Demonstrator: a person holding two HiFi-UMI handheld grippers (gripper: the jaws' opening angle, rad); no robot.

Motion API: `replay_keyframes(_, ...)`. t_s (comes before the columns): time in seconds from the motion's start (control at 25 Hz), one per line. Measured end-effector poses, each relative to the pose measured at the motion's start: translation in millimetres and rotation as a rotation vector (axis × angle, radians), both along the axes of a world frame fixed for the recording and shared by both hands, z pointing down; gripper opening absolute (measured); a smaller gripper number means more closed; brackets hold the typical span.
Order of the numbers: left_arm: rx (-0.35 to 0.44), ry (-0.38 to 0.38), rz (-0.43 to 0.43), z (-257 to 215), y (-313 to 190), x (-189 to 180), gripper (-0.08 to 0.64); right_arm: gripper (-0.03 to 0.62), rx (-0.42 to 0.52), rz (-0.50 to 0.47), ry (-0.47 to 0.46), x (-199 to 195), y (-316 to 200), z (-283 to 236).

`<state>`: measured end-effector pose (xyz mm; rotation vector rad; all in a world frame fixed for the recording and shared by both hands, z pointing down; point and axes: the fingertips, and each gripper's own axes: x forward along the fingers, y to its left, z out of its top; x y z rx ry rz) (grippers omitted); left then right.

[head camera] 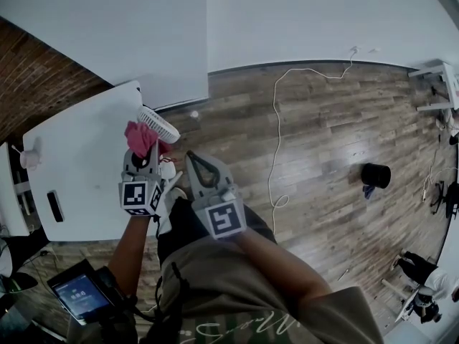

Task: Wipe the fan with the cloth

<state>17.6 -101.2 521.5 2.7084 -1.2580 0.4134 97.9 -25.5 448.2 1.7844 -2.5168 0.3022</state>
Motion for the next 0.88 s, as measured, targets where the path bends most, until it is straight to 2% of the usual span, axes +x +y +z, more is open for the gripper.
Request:
replay_keyframes(0.2,0.024,-0.002,0.003,-1,0,1,0.048,0.000,0.015,0.054,0.060,-3,-20,11)
replay_keyframes(0.4,0.043,0.021,-0.010,-10,-6,-6,0.048,0.000,0.016,0.090,0.044,-19,-42,21)
replay_keyframes(0.52,0.018,0.020,-0.028,-8,-13,-13,0.048,0.000,0.025,0.104,0.033,-29,-50,20)
replay_keyframes(0.88,0.011,0.000,0.020,-8,-22,-17,0.048,0.000,-0.011,0.183,0.022,-30,-51,29)
